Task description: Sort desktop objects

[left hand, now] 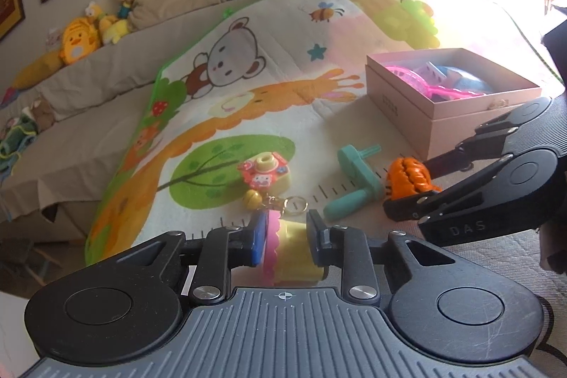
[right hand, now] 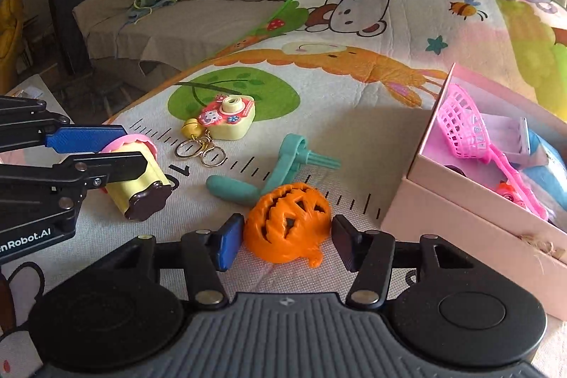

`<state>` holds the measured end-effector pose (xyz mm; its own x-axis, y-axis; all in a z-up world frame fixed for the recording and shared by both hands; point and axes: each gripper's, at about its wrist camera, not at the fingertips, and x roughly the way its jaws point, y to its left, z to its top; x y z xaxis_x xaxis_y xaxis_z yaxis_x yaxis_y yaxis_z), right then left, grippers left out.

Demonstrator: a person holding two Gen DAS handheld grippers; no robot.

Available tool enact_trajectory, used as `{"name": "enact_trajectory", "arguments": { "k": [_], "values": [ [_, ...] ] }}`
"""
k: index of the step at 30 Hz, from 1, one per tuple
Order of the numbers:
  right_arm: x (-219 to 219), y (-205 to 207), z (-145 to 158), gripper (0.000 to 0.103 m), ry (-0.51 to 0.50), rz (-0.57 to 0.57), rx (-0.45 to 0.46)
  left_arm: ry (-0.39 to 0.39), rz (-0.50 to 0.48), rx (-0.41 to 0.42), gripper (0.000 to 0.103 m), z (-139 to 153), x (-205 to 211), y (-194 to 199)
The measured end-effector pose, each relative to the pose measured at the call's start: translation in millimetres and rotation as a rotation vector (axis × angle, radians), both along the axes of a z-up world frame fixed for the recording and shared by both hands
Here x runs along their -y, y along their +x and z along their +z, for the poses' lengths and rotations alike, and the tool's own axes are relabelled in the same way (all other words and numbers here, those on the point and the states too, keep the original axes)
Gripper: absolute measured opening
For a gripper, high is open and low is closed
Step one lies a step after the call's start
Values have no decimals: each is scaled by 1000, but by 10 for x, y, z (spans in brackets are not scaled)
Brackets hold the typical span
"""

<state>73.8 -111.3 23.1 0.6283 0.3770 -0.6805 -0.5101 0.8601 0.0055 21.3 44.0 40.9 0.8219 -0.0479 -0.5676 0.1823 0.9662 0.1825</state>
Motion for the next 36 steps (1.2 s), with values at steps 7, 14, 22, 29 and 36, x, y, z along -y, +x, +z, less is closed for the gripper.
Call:
{"name": "enact_trajectory", "arguments": {
  "k": [7,14,22,29,36],
  "values": [
    [545,-415,6,55,-121,-138,52,-72,-13,2,64,-18,-38,-102],
    [485,-570,284,61,-142,-64,156,-63,73,-49,97,-83,-159,-213],
    [-573,-473,582,68,-153,304,221,-27,121,-209,100,-249,-440,-350],
    [-1230,-392,242,67,-305,435,202,-19,125,-204,101,-249,-595,-422],
    [-1087,-353,275,53,-213,371,134,-29,102,-192,101,-224,-521,-366]
  ]
}}
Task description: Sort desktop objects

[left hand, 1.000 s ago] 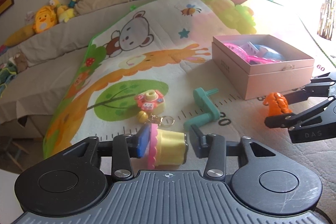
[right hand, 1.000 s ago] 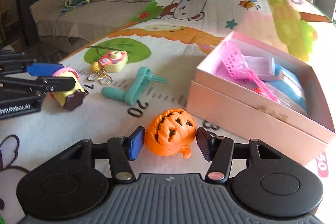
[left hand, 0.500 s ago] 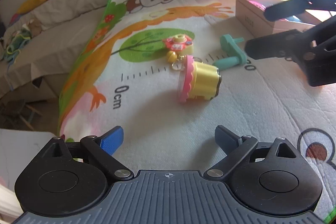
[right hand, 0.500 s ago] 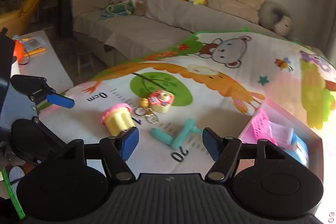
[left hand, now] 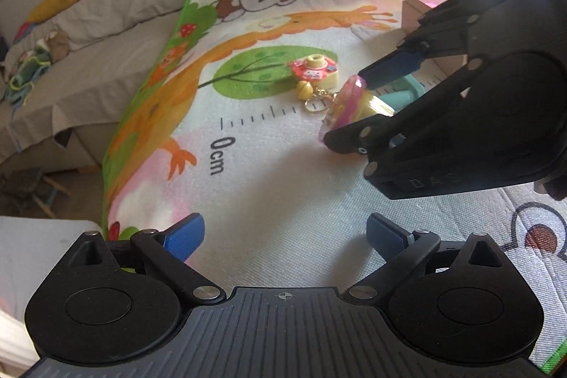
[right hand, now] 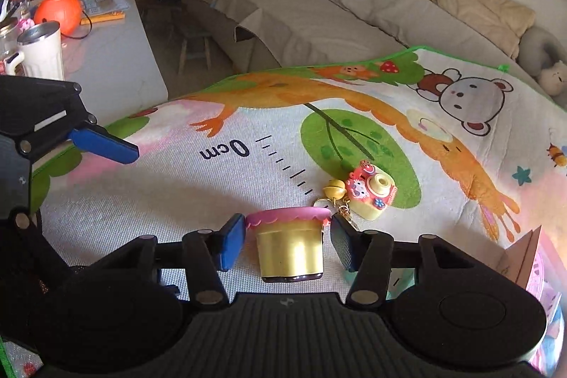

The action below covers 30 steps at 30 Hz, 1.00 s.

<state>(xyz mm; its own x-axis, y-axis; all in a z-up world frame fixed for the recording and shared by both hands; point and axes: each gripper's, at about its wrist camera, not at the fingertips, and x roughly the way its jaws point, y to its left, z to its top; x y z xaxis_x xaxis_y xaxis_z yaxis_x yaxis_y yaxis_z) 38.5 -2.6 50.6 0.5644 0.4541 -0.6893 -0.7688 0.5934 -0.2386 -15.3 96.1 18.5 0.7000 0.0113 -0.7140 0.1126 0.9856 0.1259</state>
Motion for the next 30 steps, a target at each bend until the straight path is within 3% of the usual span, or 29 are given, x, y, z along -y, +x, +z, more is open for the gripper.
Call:
{"name": "enact_trajectory", "arguments": {
  "k": [4,10,19,22,28,30],
  "values": [
    [536,-70,84,53,163,-92,-42,-11,-36,1,101,6,124,11],
    [1346,-209,-54,53,280,-326,-103,-3,-103,-10,101,-5,413,51],
    [1696,-514,-94,49,277,-365,-73,-6,-241,-12,101,32,853,33],
    [1855,-621,-16,65,300,-374,-46,-31,-279,40,101,66,975,-22],
    [2256,-528,17,68,314,-567,-37,-106,-300,154,99,59,1362,165],
    [2364,-460,-8,68,332,-632,-64,-92,-288,149,87,14,1492,279]
  ]
}}
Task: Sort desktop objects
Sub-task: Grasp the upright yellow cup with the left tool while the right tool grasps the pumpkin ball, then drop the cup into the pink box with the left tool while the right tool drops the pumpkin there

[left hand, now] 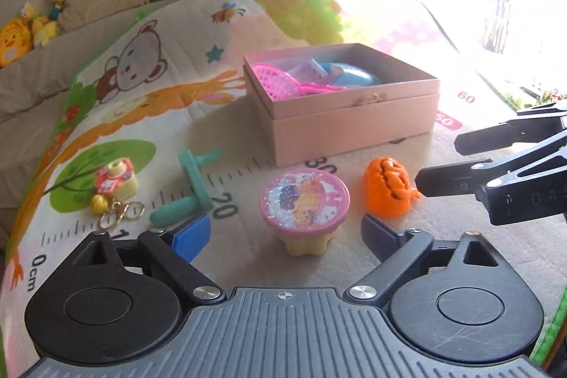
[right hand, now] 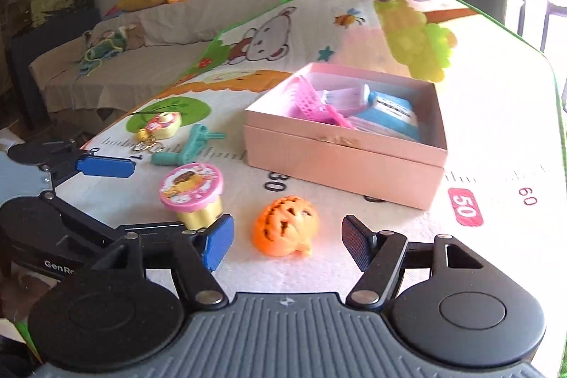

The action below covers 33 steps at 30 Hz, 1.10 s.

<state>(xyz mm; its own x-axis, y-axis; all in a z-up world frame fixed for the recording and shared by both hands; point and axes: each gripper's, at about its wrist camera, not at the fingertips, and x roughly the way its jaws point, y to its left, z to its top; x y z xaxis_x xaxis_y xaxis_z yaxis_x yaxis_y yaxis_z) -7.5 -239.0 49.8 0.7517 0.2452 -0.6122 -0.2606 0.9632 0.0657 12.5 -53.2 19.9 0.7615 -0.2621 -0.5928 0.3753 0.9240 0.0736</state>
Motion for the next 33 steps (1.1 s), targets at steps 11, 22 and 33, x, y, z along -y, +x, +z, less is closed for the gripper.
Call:
{"name": "enact_trajectory", "arguments": {
  "k": [11,22,33],
  "values": [
    [-195,408,-209,68,60,-2,-109,34,41,-41,52,-30,-158,-4],
    [-95,57,134,47,-71,71,-96,32,-18,22,48,252,-159,-322],
    [600,332,1488,47,-15,-66,190,-50,-72,317,50,1168,382,427]
  ]
}}
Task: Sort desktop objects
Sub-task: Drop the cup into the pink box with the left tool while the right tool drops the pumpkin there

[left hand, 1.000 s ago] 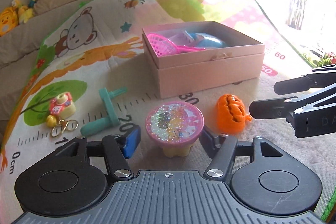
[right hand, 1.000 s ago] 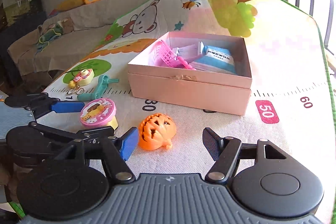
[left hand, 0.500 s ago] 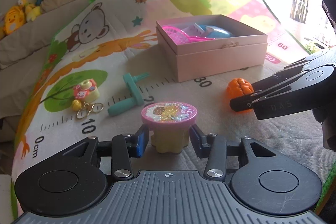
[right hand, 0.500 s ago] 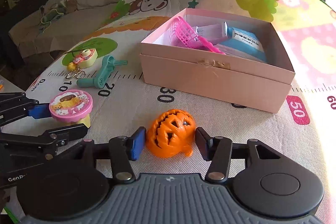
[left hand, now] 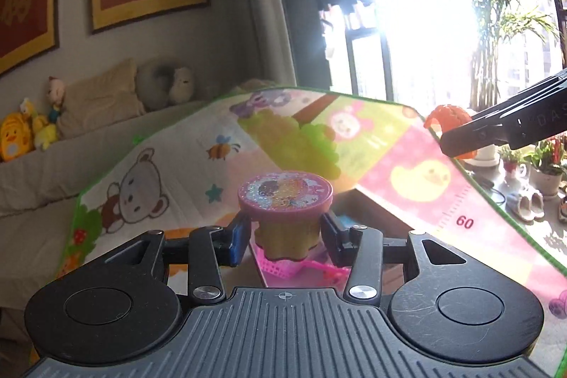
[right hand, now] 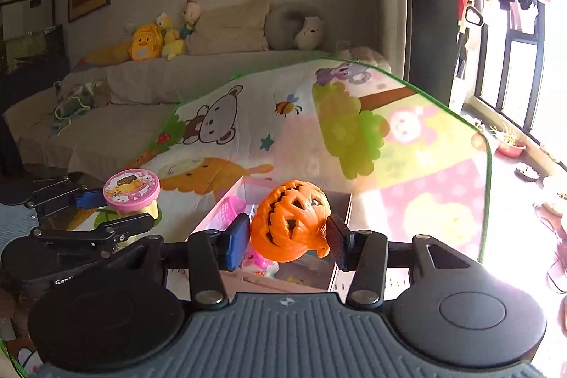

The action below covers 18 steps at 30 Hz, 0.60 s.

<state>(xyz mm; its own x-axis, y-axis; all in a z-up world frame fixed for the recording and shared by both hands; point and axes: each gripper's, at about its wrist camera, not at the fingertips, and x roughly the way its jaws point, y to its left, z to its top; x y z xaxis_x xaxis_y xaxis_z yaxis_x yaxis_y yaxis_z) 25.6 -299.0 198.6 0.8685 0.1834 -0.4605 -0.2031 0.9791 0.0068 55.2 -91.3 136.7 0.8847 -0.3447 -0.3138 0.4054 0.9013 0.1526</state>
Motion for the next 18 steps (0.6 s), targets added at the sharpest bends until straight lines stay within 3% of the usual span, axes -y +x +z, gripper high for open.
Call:
{"name": "enact_trajectory", "arguments": {
  "k": [2,6,9,13,18],
  "values": [
    [11,190,56,47,3,-7,-8,7,-5,-35,70,-30,91,204],
    [17,543,-63,47,37,-12,-93,46,18,-106,90,-302,16,144],
    [-13,762,-261,47,44,-20,-164,88,53,-163,93,-581,-138,-7],
    [-44,1010,-578,49,44,-67,-271,72,115,-292,96,-914,-455,-90],
    [-120,1055,-688,54,52,-76,-308,51,206,-383,97,-1151,-787,-168]
  ]
}}
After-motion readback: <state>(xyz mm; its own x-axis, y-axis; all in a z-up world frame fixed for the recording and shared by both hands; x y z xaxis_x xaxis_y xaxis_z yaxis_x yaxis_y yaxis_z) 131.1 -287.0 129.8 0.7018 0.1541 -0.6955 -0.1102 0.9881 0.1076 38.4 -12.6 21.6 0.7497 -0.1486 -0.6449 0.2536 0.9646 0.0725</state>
